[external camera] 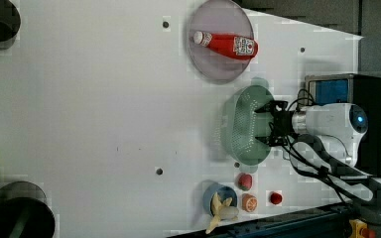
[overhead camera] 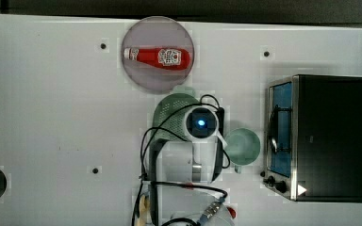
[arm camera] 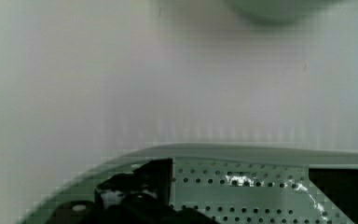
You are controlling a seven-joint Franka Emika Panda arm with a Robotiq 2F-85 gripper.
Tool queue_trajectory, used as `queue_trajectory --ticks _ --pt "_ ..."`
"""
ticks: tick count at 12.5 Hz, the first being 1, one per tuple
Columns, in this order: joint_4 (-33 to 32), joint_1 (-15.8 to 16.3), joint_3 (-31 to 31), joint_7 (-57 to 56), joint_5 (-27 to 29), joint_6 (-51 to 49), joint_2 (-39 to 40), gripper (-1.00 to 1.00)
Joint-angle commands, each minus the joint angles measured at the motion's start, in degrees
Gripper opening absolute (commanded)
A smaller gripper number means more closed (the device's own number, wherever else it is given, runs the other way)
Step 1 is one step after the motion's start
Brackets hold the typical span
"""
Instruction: Drag strainer left to right.
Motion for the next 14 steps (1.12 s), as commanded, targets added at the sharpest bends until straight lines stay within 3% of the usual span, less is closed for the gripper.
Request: queue_trajectory --ticks 1,6,9,12,14 --pt "0.6 -0.4 -0.3 -4.7 -0.2 -0.6 -0.1 1.0" --pt "0.6 -0.4 -3.6 -10.2 -0.2 -0.2 0.0 1.0" --pt "0.6 -0.3 -2.3 -13.5 -0.2 -0.9 -1.5 1.0" --pt "1.3 -0.3 0.7 -23.6 -0.1 -6.1 -9.4 1.0" --pt "3.8 -0.3 1.0 -32.6 0.0 -15.3 -15.8 1.0"
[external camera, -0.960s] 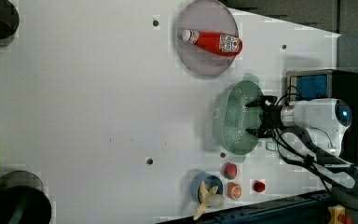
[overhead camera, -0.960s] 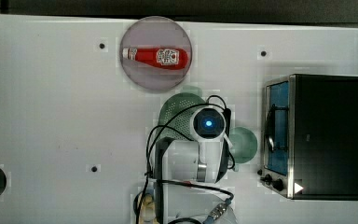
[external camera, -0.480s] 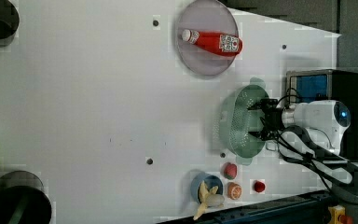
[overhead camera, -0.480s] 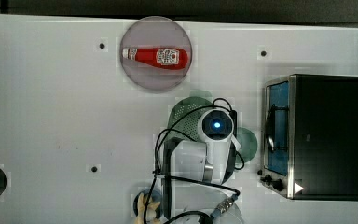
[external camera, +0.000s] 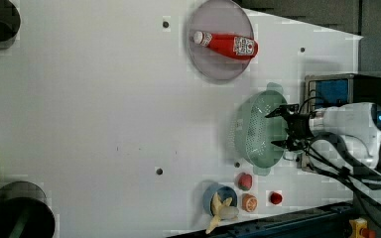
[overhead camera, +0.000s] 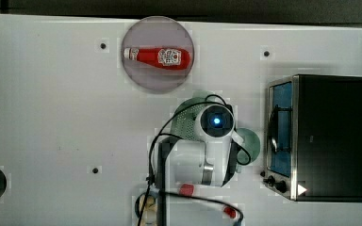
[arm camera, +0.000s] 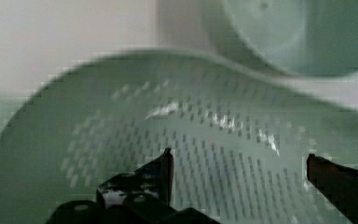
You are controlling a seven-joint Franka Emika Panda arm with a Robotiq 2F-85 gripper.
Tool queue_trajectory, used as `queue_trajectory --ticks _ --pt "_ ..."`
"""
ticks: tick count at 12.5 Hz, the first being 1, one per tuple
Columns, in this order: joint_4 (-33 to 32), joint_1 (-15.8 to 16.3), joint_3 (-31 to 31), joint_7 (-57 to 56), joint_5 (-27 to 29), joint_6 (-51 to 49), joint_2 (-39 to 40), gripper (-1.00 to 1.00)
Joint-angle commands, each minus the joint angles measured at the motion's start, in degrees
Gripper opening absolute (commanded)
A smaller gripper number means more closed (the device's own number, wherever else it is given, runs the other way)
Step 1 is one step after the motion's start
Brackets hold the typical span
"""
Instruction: Drag strainer left to right.
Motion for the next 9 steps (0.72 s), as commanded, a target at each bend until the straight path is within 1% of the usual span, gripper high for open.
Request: queue_trajectory --ticks 1,3,5,7,9 --pt "5.7 1.0 1.5 -18.4 -0.5 -10.4 -12.2 1.0" --pt "10.7 1.1 1.6 -24.3 -0.5 -21.0 -17.7 1.0" --pt "16.5 1.1 1.5 -27.8 -0.5 -31.4 -21.9 1.0" --pt "22.3 1.1 1.4 -29.1 -0.5 -40.2 -24.4 1.0" --pt "27.5 1.1 1.7 -29.2 -0.2 -48.9 -25.2 1.0"
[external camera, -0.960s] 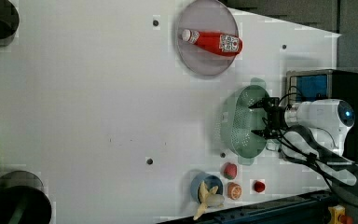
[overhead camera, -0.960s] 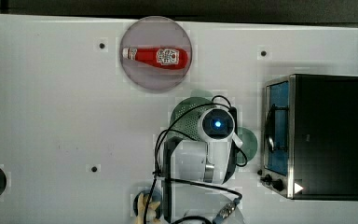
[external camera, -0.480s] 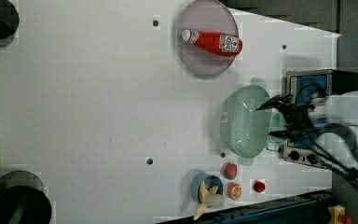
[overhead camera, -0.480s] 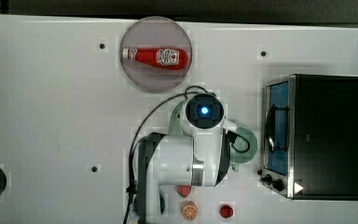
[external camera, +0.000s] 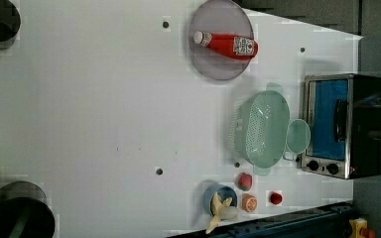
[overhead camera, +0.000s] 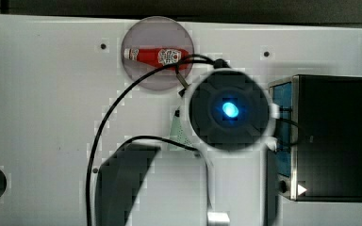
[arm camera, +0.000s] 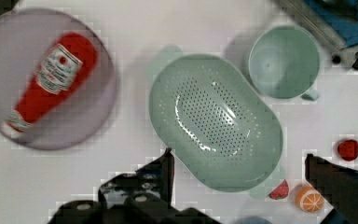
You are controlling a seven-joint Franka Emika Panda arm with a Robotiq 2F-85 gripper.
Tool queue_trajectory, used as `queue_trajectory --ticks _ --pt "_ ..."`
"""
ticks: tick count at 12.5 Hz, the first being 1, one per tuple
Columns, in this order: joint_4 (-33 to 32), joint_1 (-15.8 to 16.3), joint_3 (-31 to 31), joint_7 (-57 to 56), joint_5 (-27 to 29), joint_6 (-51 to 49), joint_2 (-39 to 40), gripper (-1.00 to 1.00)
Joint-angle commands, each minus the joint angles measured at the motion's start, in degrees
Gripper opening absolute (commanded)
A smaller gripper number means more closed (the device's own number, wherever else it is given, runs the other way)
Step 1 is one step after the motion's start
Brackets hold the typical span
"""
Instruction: Drag strainer left to right.
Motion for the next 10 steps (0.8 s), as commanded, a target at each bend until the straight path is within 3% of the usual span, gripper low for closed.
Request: queue_trajectory --ticks 1,4,10 --pt "5.0 -0.7 -0.9 -5.6 1.8 -8.5 0.3 1.0" --pt "7.9 -0.7 -0.9 -6.1 1.8 -10.4 0.2 1.0" --pt "7.6 -0.7 -0.8 -6.2 1.8 -11.6 0.6 1.0"
